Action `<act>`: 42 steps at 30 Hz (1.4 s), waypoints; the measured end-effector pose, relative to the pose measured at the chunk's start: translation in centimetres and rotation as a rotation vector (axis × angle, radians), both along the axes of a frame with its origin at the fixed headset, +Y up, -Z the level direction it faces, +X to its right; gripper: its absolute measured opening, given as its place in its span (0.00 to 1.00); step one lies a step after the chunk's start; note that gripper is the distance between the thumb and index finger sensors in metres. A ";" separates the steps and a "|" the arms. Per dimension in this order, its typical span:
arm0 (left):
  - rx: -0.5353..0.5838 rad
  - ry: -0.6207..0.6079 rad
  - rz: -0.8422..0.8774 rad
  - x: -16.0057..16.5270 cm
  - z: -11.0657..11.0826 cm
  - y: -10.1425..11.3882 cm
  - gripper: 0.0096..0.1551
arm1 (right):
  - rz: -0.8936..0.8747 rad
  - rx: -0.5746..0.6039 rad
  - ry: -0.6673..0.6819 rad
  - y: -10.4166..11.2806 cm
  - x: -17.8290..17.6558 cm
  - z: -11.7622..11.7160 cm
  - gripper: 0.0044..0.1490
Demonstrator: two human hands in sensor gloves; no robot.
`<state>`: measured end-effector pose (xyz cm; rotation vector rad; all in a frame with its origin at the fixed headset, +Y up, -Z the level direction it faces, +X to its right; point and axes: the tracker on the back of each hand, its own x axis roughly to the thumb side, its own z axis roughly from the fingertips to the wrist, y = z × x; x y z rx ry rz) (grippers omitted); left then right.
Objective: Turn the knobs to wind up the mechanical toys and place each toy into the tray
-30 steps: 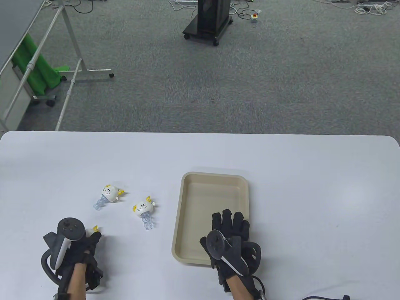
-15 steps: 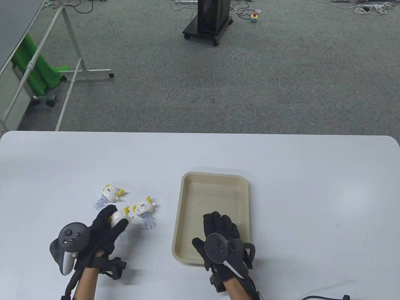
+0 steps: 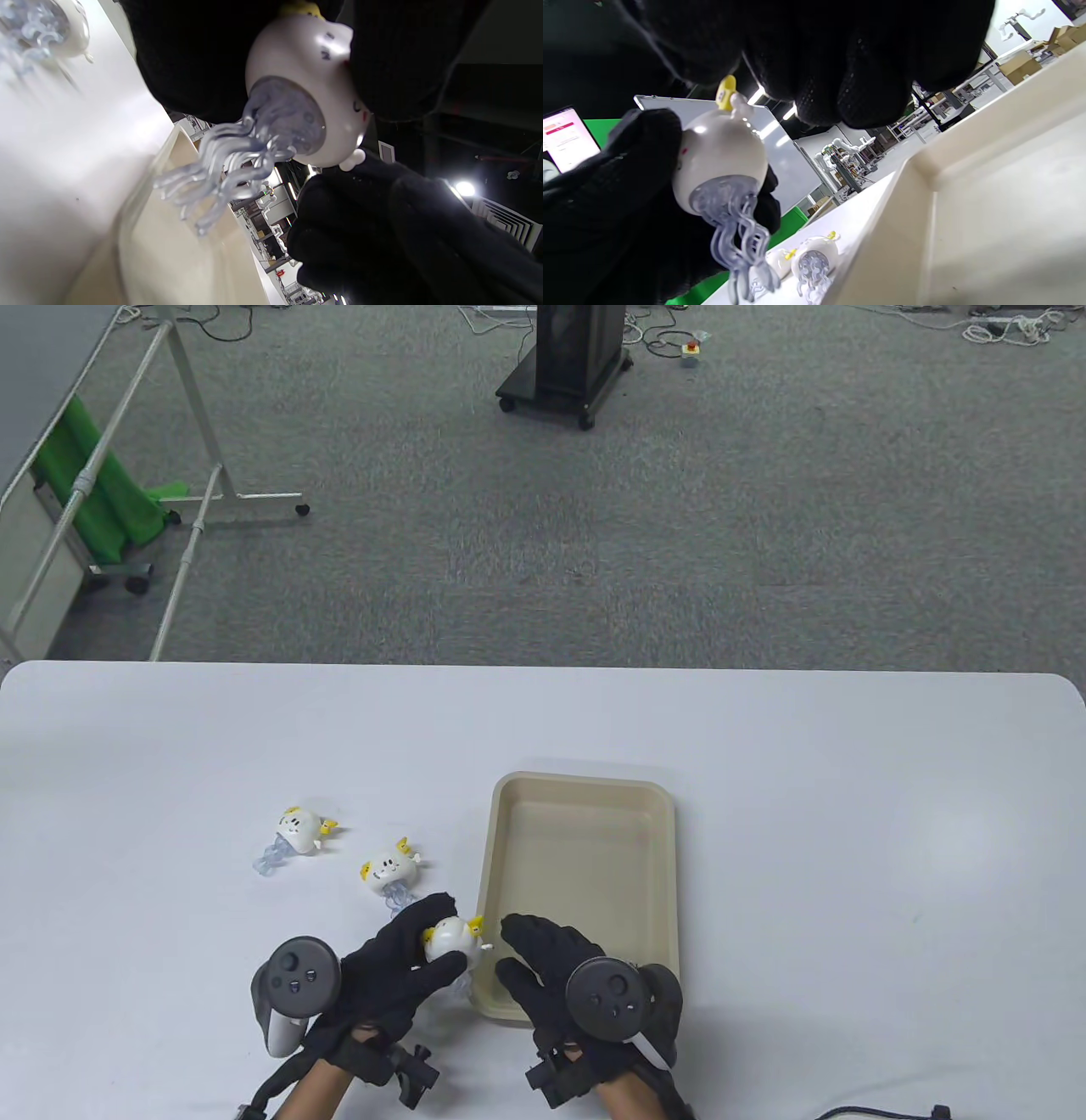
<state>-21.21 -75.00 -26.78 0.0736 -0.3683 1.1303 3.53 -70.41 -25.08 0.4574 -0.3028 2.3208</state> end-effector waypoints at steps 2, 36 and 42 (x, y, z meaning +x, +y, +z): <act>0.002 -0.001 0.008 0.2 0.1 0.0 0.46 | 0.013 0.010 0.013 0.1 -0.2 0.2 0.31; 0.037 -0.069 -0.024 2.3 0.7 0.1 0.45 | -0.448 -0.450 -0.172 -3.1 1.7 -1.4 0.25; 0.032 -0.083 -0.045 2.7 0.7 -0.2 0.45 | -0.517 -0.608 -0.217 -4.4 2.2 -1.6 0.24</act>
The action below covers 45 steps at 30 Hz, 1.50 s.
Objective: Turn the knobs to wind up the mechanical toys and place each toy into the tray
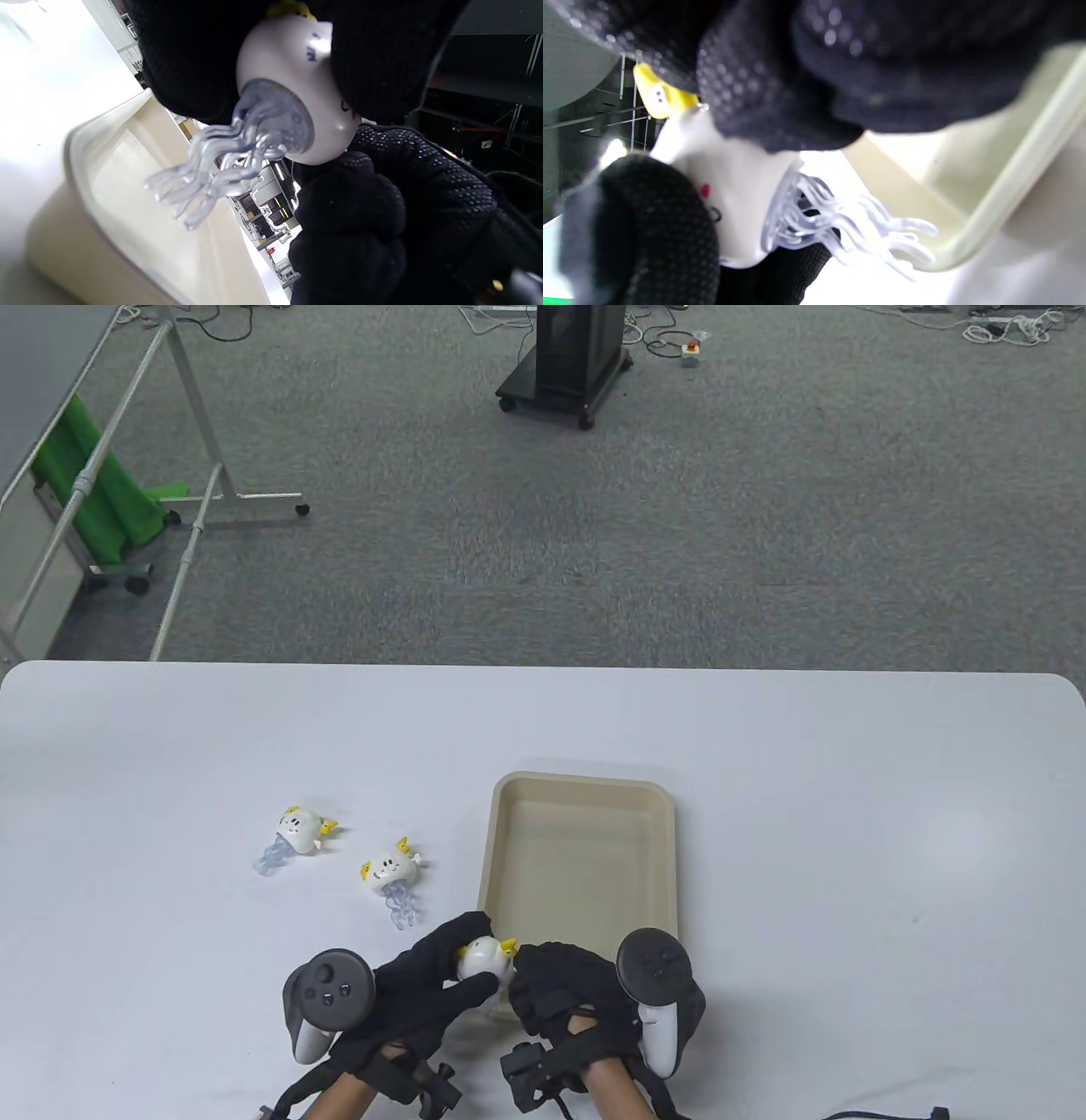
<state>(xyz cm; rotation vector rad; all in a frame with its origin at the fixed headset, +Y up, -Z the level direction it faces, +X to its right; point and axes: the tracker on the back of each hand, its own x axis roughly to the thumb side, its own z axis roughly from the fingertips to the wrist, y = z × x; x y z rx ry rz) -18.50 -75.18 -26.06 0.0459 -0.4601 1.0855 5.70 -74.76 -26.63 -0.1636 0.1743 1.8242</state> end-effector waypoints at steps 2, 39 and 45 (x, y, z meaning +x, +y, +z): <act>0.001 0.016 -0.010 -0.2 -0.2 -0.1 0.45 | 0.003 0.014 0.035 -0.1 -0.1 -0.1 0.25; -0.034 0.079 0.050 -1.6 -0.4 -0.4 0.45 | 0.790 0.726 0.194 3.6 -4.0 2.1 0.27; -0.041 0.067 0.048 -1.3 -0.5 -0.3 0.45 | 0.383 0.408 0.174 2.4 -2.0 -0.4 0.26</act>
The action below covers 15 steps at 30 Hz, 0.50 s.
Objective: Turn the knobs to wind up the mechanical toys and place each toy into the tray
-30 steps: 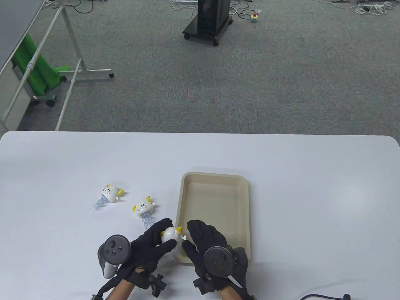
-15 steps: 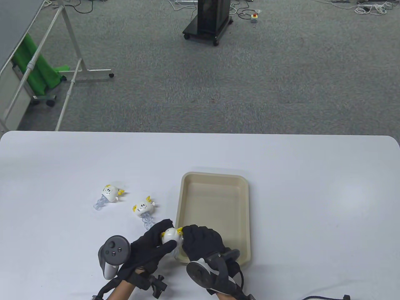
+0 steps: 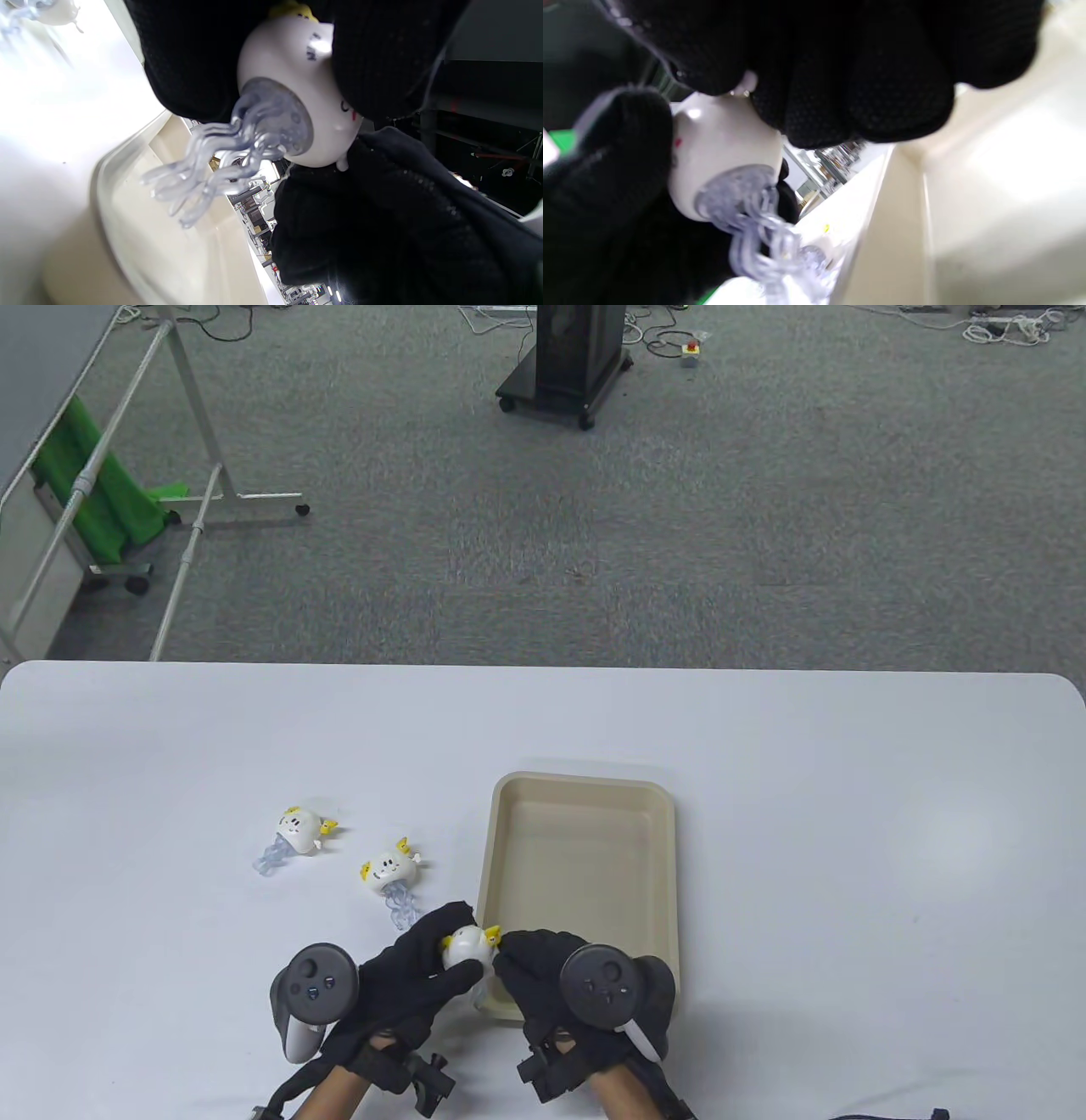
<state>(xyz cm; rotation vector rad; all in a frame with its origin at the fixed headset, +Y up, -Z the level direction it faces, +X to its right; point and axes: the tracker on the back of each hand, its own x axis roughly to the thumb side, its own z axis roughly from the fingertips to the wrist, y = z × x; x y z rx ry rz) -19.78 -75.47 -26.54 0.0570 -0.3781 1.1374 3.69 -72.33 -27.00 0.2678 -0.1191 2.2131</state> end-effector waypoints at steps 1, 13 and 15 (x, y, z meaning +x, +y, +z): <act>0.002 -0.006 -0.012 0.1 0.0 0.0 0.45 | -0.060 -0.079 -0.015 -0.4 0.2 -0.3 0.26; -0.001 0.011 -0.049 0.4 -0.3 -0.1 0.45 | -0.397 -0.542 -0.179 -3.7 0.8 -1.6 0.25; 0.002 0.014 -0.054 0.3 -0.2 -0.1 0.45 | -0.392 -0.534 -0.150 -3.8 0.8 -1.7 0.25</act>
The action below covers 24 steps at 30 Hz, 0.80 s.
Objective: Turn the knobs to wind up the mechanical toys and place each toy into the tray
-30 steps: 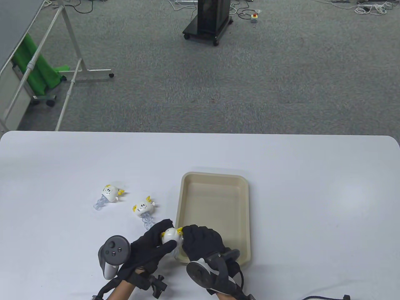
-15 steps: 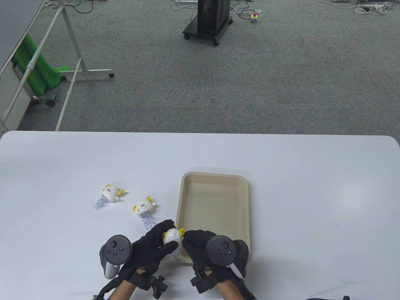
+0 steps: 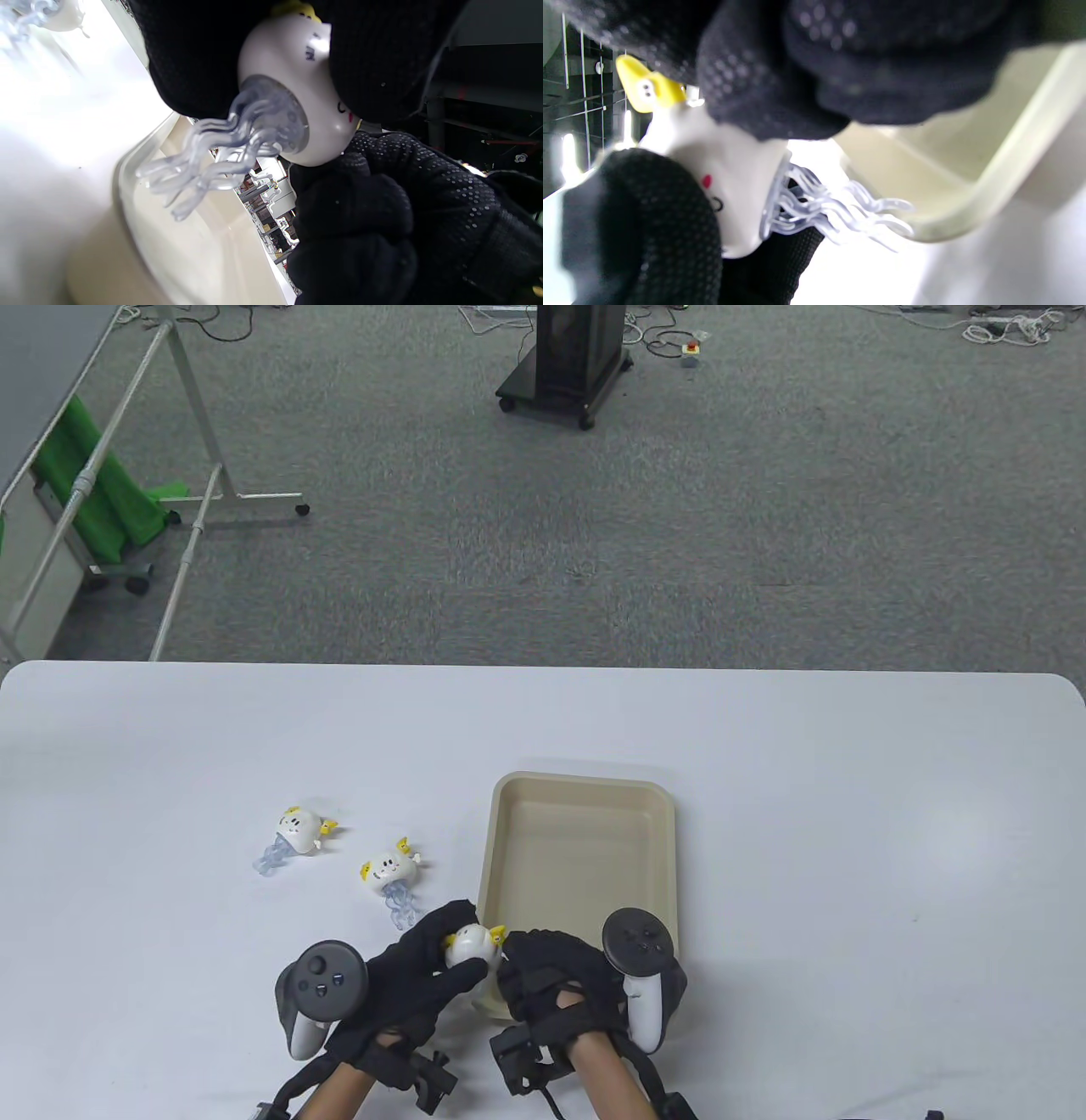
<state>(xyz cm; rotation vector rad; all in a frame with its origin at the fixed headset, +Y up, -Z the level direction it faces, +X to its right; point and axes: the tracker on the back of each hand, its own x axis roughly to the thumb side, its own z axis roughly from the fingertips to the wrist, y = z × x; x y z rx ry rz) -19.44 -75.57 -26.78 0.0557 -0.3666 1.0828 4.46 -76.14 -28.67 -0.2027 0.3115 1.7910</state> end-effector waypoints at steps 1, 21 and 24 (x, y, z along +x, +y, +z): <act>0.001 0.005 -0.004 0.0 0.0 0.0 0.45 | 0.020 0.017 0.018 0.1 0.0 0.0 0.25; -0.003 0.054 0.045 -1.1 -0.1 0.1 0.45 | 0.895 0.883 0.200 4.5 -3.8 3.8 0.41; -0.004 0.052 0.048 -1.1 -0.2 0.1 0.45 | 0.903 0.905 0.191 4.5 -4.0 3.9 0.36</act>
